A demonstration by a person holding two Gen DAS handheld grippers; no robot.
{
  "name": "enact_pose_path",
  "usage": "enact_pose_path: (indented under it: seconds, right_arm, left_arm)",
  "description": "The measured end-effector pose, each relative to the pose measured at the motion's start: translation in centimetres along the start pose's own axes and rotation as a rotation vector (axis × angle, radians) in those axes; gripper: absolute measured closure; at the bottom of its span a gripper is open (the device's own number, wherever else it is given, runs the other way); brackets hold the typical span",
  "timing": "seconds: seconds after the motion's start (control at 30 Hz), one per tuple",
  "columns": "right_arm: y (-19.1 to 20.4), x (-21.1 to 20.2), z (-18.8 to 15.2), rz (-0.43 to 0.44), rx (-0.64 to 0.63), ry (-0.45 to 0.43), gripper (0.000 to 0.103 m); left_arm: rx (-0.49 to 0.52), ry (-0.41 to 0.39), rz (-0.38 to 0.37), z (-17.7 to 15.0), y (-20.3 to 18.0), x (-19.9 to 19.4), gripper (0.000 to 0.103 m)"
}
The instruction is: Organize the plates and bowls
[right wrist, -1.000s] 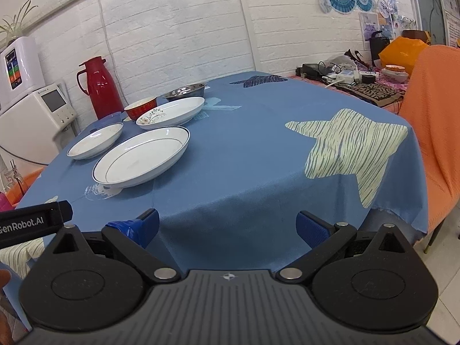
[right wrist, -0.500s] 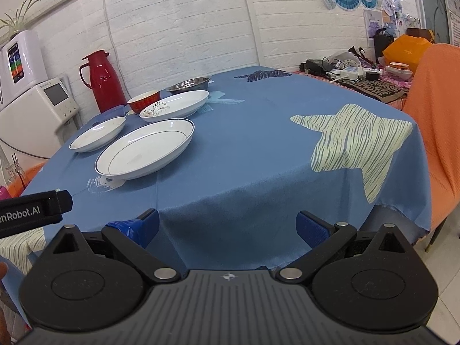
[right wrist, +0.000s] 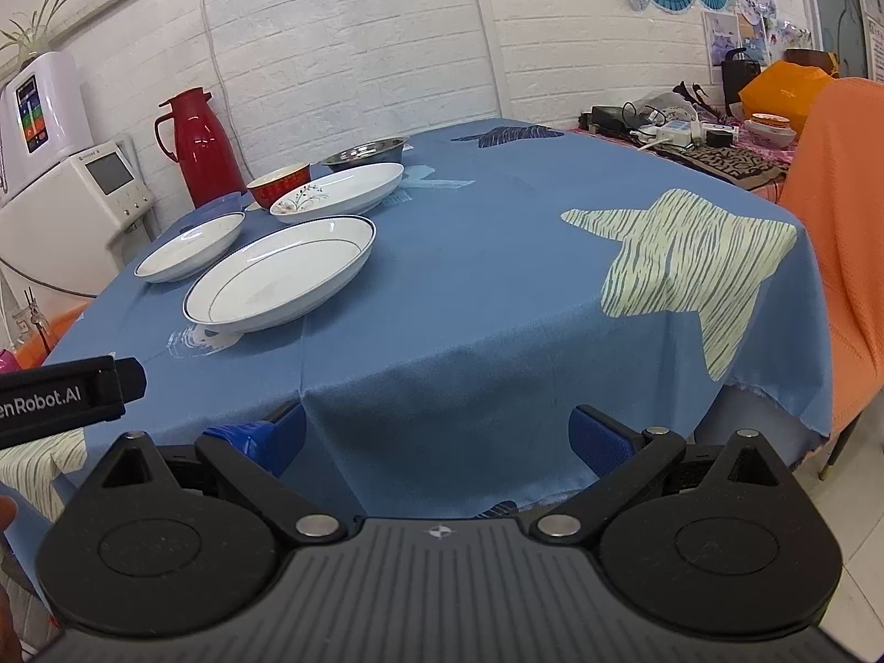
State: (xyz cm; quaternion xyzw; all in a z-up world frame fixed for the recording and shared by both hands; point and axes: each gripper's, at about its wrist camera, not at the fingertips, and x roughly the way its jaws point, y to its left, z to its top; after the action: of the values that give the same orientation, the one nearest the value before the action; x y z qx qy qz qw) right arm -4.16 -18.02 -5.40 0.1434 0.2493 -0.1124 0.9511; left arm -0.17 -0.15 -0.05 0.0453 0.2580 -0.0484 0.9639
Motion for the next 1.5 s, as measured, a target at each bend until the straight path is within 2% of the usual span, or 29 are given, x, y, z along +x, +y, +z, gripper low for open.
enact_pose_path:
  seconds: [0.23,0.53,0.73,0.87,1.03,1.2,1.37,1.5]
  right_arm:
    - [0.1,0.0,-0.1,-0.004,-0.008,0.004,0.014]
    - [-1.1,0.2,0.3,-0.049,0.002,0.026,0.014]
    - [-1.9,0.3,2.0,-0.064,0.039,0.004,0.014]
    - [-0.5,1.7,4.3,-0.055,0.006,0.010,0.014]
    - [1.9,4.3,7.2,-0.028,-0.042,0.007,0.014]
    - [3.9,7.7,9.8,-0.022,-0.080,0.018,0.014]
    - [3.8,11.1,12.3,-0.035,-0.076,0.007,0.014]
    - [2.5,14.0,13.9,-0.045,-0.061,0.028,0.014]
  left_arm:
    - [-0.005,0.017,-0.010,-0.1,-0.1,0.4,0.007]
    - [-0.013,0.062,-0.043,0.5,-1.1,2.2,0.007]
    - [-0.016,0.070,-0.072,2.0,-1.5,3.1,0.007]
    - [-0.027,0.074,-0.068,3.2,-1.0,3.8,0.007]
    - [-0.077,0.041,-0.016,5.4,0.9,4.9,0.007]
    - [-0.081,0.026,0.039,8.3,2.2,7.8,0.007]
    - [-0.090,0.014,0.081,10.9,2.8,11.1,0.007]
    - [-0.126,0.052,0.108,12.3,2.9,13.7,0.007]
